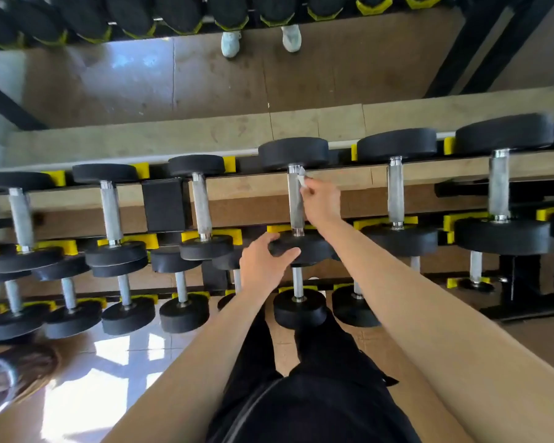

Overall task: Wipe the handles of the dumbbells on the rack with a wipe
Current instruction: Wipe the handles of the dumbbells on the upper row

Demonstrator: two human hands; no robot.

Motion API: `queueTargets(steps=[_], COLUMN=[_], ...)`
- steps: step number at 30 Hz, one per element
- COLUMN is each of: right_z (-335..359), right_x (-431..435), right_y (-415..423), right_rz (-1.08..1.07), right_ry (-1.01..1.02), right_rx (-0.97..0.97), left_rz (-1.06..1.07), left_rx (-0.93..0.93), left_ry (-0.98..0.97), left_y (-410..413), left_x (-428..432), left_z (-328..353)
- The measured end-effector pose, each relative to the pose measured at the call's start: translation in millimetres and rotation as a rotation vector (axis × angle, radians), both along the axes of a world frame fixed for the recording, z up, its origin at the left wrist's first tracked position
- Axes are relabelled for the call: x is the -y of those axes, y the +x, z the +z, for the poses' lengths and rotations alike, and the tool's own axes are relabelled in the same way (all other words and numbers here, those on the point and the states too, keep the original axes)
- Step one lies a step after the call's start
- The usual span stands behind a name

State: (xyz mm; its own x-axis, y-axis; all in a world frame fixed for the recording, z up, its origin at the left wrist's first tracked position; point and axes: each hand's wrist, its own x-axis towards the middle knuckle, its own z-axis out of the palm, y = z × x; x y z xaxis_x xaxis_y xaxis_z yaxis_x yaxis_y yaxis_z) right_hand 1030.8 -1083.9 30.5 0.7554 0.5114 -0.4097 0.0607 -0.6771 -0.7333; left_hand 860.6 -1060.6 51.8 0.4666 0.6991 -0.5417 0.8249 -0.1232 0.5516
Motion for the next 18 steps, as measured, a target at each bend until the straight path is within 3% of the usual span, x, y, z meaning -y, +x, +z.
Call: queueTargets(steps=[3,8,15,18], right_z=[-2.1,9.0,30.1,18.7], right_x=[25.2,63.4,28.3,15.0], right_y=[-16.4,3.1,21.4,12.9], right_rz=[0.156,0.532,0.525,0.663], right_ry=[0.0,-0.127,0.039,-0.032], right_rx=[0.106,0.124,0.39,0.437], left_rz=[0.055,0.056,0.076,0.046], left_rx=[-0.007,-0.001,0.043,0.054], left_ry=[-0.025,-0.012,-0.011,0.005], left_y=[-1.6,-2.1,-4.3,-5.8], left_x=[0.2,-0.8,-1.8,-4.5], left_z=[-2.1,-4.0,-6.2,-7.1])
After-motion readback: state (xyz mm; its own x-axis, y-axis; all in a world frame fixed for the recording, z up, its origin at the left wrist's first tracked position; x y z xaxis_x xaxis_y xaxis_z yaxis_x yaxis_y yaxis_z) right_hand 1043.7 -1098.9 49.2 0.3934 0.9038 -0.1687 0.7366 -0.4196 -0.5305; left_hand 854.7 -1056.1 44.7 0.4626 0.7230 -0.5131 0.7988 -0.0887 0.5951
